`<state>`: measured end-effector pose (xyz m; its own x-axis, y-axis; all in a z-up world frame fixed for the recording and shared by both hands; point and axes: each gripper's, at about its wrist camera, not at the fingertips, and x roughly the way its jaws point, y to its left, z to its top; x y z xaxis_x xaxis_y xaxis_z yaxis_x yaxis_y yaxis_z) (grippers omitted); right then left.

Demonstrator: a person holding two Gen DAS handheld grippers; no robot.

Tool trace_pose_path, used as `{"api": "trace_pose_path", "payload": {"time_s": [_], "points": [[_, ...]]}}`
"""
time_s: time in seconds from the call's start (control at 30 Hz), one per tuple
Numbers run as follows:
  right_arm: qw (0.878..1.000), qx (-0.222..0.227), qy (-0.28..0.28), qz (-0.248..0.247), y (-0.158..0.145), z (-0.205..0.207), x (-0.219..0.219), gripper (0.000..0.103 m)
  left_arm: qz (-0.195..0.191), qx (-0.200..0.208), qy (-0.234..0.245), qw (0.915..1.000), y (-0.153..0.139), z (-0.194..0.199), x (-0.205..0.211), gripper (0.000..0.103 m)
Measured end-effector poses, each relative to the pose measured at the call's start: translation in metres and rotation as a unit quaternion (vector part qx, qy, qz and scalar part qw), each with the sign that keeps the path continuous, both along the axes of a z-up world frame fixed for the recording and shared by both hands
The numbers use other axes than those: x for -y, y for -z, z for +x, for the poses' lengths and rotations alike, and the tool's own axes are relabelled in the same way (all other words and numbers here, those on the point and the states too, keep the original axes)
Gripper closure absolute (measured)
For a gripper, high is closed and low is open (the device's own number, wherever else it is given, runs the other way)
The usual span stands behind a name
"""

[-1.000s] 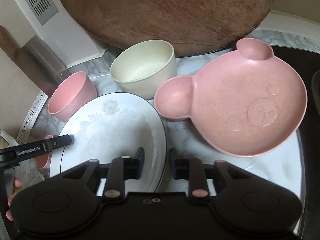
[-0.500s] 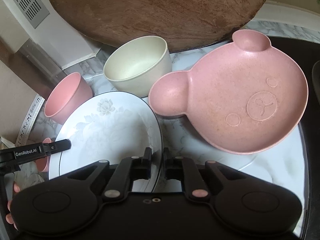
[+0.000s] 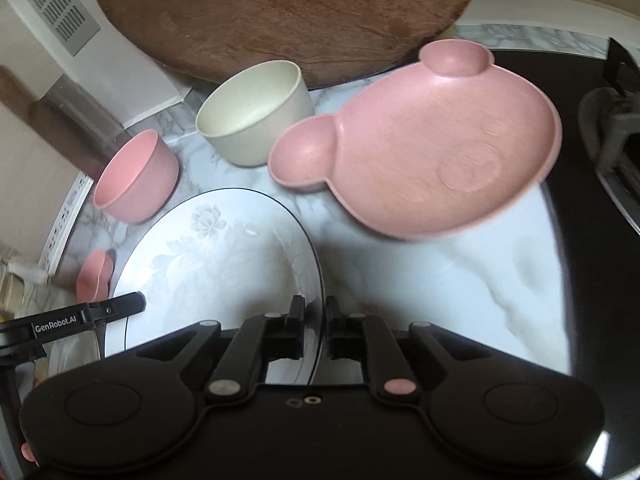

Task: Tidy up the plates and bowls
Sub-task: 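Lift the large white plate with both grippers and carry it toward the stove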

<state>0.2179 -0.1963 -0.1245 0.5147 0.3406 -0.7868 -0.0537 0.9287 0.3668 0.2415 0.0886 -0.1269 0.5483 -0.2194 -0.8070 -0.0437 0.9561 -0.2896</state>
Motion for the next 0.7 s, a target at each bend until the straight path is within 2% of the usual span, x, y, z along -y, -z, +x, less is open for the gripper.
{"api": "trace_pose_path", "payload": {"time_s": [0.27,0.7], "points": [[1.0,0.004,0.007,0.007,-0.011,-0.044,0.041,0.093,-0.022,0.003,0.01,0.9997,-0.009,-0.04,0.03,0.088],[0.999,-0.003,0.041,0.011,-0.004,-0.089,0.099,0.093,-0.019,0.007,0.056,0.9982,-0.012,-0.076,0.093,0.088]]}}
